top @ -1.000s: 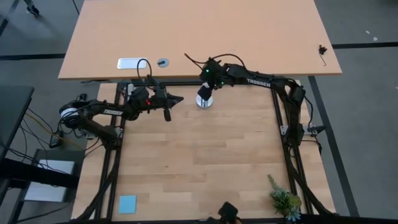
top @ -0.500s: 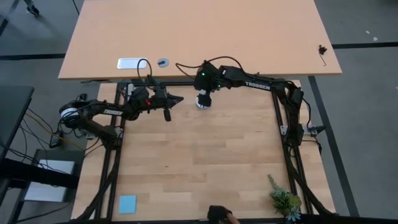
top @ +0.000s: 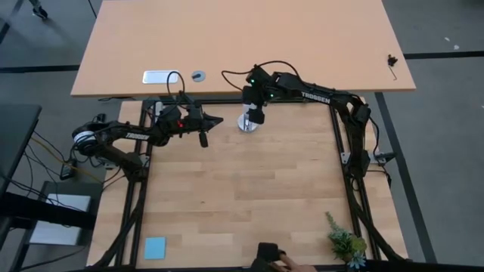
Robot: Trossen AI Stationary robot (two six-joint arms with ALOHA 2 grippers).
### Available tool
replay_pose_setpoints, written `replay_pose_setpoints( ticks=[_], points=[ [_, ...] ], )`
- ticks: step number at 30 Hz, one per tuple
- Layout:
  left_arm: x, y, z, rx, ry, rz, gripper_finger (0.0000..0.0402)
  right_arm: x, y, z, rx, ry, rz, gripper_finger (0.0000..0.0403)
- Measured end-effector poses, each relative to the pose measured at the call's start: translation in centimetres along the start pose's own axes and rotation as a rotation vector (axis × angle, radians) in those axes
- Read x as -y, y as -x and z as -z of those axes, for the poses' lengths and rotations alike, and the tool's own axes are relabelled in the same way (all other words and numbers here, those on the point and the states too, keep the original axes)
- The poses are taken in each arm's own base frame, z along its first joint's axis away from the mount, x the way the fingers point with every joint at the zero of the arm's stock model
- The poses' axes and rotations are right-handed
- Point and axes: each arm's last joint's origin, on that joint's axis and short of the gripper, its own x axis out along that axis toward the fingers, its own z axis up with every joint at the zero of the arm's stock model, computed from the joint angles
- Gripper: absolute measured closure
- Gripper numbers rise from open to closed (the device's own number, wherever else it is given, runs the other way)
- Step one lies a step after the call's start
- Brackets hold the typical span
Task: Screw lightbulb
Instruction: Insert the white lightbulb into the silver lamp
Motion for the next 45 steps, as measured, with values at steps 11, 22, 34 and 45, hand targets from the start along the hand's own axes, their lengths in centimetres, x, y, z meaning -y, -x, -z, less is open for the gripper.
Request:
replay_pose_setpoints(
  ticks=[11,22,34,45],
  points=[
    [0.0,0.0,0.0,0.0,0.0,0.0,0.0396,-0.1,-0.6,0.1,-0.004,-0.02,-0.029,0.0139],
    [0.0,0.0,0.0,-0.001,0.001,0.0,0.0396,0.2,-1.0,0.3,-0.048,-0.521,0.111,0.015],
    [0.0,0.0,0.0,-0.003,0.002,0.0,0.0396,-1.1,-0.2,-1.3,-0.027,-0.442,0.092,0.0116],
    [0.0,0.0,0.0,-0.003,0.002,0.0,0.0396,-1.1,1.0,-2.4,-0.002,0.061,0.083,0.0101]
  ],
)
